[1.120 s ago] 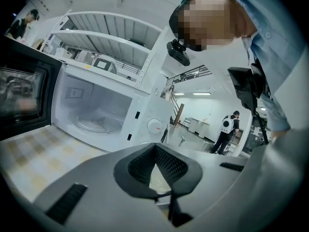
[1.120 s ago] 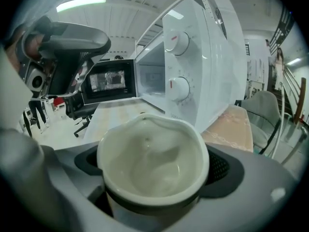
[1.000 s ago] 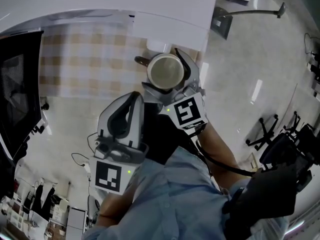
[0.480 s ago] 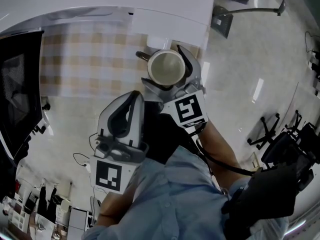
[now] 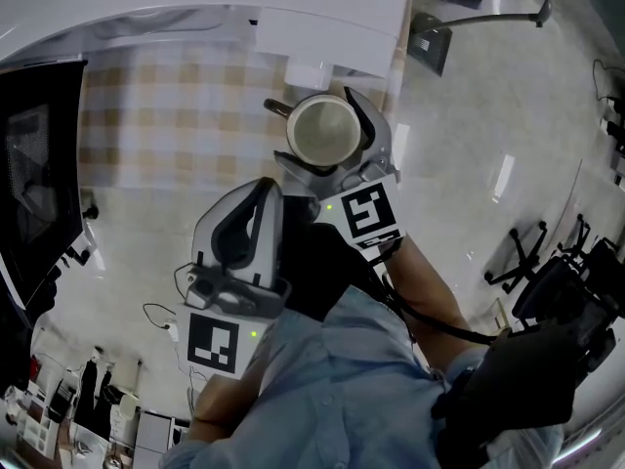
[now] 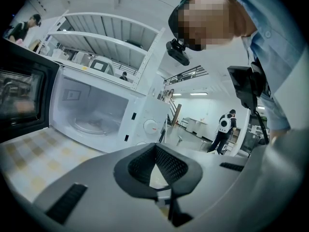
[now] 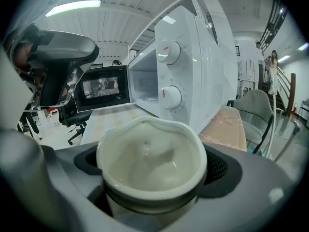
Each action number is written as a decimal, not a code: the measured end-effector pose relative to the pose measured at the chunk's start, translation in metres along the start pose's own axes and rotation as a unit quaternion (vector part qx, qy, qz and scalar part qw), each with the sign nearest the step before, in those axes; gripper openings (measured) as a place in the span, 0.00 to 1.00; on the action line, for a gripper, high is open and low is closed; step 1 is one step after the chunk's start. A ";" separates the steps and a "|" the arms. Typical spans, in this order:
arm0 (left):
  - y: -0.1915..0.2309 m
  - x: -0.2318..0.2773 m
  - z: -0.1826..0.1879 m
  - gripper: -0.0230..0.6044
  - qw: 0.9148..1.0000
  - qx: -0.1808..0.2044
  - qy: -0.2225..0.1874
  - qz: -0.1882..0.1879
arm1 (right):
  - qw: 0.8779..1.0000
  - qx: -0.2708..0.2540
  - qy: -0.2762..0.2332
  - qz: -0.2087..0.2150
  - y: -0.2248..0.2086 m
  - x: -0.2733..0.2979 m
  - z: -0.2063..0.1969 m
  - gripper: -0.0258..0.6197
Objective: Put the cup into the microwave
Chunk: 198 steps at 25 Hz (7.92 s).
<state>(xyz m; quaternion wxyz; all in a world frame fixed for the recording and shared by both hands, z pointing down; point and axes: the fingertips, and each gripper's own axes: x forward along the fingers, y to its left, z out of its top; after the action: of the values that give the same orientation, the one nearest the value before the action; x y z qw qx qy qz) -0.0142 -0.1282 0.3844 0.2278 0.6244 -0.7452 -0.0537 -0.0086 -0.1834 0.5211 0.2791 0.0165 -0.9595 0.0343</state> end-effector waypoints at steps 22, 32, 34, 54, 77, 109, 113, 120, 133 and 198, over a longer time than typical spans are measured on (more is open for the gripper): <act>-0.026 -0.080 0.037 0.04 0.996 0.072 -0.058 0.004 | 0.999 -0.001 -0.033 0.017 0.051 -0.013 0.027 0.88; 0.042 -0.082 0.055 0.04 0.997 0.056 -0.046 -0.013 | 0.999 0.011 -0.020 0.035 0.102 0.040 0.058 0.88; 0.054 -0.082 0.062 0.04 0.997 0.055 -0.044 -0.015 | 0.999 0.013 -0.021 0.033 0.105 0.050 0.067 0.88; 0.175 -0.057 0.128 0.04 0.999 0.030 -0.031 -0.006 | 0.999 0.013 -0.035 0.004 0.082 0.158 0.177 0.88; 0.229 -0.030 0.143 0.04 1.000 0.018 -0.008 -0.018 | 0.997 0.038 -0.038 -0.057 0.024 0.215 0.196 0.89; 0.212 -0.036 0.132 0.04 0.999 0.030 -0.008 -0.016 | 0.995 0.028 -0.071 -0.070 0.033 0.190 0.196 0.89; 0.212 -0.044 0.127 0.04 0.999 0.039 -0.005 -0.001 | 0.993 0.034 -0.083 -0.074 0.040 0.174 0.194 0.88; 0.211 -0.060 0.133 0.04 0.997 0.057 -0.049 0.035 | 0.989 0.076 -0.097 -0.080 0.062 0.125 0.173 0.88; 0.174 -0.044 0.105 0.04 0.995 0.098 -0.011 0.008 | 0.990 0.063 -0.111 -0.060 0.105 0.079 0.199 0.04; 0.082 -0.126 0.163 0.04 0.988 0.135 -0.071 0.030 | 0.985 0.067 -0.148 -0.057 0.149 -0.039 0.263 0.04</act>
<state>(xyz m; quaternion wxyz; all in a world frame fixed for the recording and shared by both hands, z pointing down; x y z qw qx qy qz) -0.1398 -0.0233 0.2345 0.0893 0.6211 -0.7785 0.0097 -0.1233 -0.0537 0.2705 0.1334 0.0948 -0.9833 0.0801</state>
